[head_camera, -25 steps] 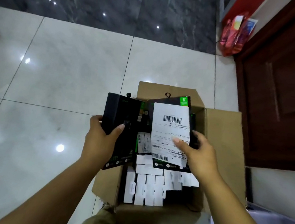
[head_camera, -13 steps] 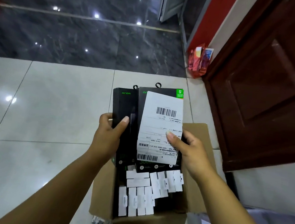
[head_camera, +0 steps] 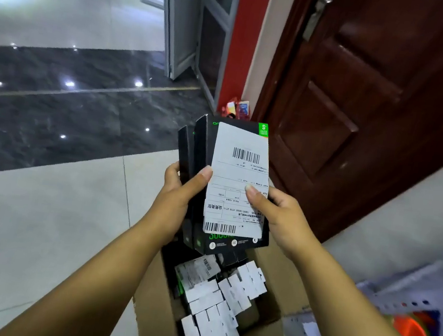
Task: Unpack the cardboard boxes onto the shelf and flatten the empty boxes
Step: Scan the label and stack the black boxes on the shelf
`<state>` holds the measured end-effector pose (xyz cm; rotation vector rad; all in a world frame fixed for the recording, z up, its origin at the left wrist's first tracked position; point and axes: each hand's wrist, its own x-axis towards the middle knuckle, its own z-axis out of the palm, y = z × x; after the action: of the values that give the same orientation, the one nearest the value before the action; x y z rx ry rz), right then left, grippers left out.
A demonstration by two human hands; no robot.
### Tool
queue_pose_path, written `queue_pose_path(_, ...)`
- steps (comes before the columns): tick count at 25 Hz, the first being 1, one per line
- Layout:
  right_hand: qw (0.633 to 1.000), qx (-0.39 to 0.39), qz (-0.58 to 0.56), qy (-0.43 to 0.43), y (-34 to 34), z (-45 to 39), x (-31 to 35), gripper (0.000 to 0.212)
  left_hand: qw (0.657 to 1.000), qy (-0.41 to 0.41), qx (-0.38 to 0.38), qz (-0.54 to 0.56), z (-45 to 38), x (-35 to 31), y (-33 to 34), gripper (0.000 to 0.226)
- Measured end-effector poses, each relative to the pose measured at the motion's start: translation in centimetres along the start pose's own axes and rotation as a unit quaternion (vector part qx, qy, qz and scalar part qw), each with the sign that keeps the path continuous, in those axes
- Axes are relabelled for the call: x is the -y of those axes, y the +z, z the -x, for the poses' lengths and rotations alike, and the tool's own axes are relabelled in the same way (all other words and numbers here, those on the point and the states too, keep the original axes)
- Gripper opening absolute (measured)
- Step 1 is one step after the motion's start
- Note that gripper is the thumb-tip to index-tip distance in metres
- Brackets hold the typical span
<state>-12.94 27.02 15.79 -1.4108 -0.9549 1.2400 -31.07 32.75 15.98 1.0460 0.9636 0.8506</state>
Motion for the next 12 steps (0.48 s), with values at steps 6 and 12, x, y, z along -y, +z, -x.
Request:
queue_pose_path(6, 0.995, -0.093, 0.013, -0.041, 0.2, 4.4, 1.6, 0.030, 0.997, -0.010, 0.078, 0.027, 0.5, -0.7, 1.7, 0.064)
queue_pose_path(12, 0.988, -0.142, 0.019, -0.063, -1.7, 9.4, 3.2, 0.034, 0.991, -0.010, 0.126, 0.041, 1.5, -2.4, 5.6, 0.058)
